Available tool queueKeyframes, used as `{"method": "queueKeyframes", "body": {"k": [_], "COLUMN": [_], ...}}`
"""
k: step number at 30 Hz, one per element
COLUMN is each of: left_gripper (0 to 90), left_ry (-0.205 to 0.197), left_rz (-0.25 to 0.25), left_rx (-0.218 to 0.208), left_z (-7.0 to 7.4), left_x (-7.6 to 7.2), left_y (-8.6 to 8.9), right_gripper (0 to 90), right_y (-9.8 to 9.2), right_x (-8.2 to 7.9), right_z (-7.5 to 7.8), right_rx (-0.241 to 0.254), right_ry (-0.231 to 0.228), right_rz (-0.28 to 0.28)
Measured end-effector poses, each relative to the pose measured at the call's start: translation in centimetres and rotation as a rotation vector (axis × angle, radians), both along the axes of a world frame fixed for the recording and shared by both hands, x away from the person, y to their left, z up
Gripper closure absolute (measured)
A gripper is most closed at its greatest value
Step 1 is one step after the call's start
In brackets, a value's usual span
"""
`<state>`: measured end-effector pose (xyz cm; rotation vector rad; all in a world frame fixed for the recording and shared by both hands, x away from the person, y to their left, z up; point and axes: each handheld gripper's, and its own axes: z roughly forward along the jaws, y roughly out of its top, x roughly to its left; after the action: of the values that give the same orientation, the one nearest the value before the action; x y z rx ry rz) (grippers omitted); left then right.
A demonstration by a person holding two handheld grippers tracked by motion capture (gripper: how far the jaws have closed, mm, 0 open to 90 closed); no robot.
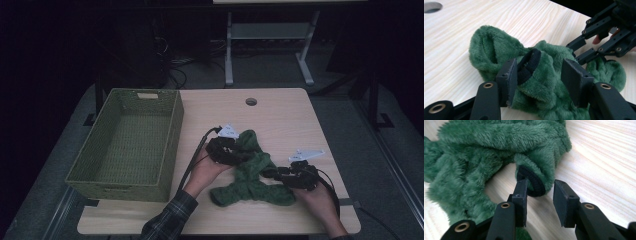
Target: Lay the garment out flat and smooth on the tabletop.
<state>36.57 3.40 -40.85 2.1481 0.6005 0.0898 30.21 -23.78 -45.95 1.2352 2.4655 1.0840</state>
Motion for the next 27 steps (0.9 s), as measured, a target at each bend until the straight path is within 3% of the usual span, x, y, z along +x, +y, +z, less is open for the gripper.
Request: {"method": "queueKeyframes", "body": {"k": [4,7,14,17,20,22,27], "left_gripper": [46.4,46.2,48.6,54.8,70.7,80.9,84.8], "left_ry": [0.003,-0.027,0.014,0.046,0.054,0.047,0.002], "left_rz": [-0.002,0.006,-0.023,-0.042,-0.067,-0.077,-0.052], "left_rx": [0.004,-0.008,0.009,0.014,0.037,0.045,0.001], "left_z": [-0.2,0.6,0.1,-0.5,-0.9,-0.8,0.8], "left_x": [0.4,0.5,1.3,2.0,2.2,2.1,1.3], "left_y": [-0.4,-0.3,-1.6,-2.2,-2.4,-2.4,-1.0], "right_gripper": [65.7,66.4,69.5,71.2,75.4,79.5,81.5], "right_y": [0.2,0.2,0.3,0.3,0.2,0.3,0.0], "right_x": [0.3,0.4,0.4,0.4,0.4,0.4,0.2], "right_z": [-0.3,-0.4,-0.3,-0.3,-0.3,-0.2,0.4], "right_rx": [-0.014,-0.024,-0.023,-0.023,-0.025,-0.032,-0.04], "right_ry": [0.003,0.0,-0.006,-0.007,-0.009,-0.013,-0.047], "right_rz": [0.001,0.009,0.009,0.006,0.007,0.011,-0.002]}}
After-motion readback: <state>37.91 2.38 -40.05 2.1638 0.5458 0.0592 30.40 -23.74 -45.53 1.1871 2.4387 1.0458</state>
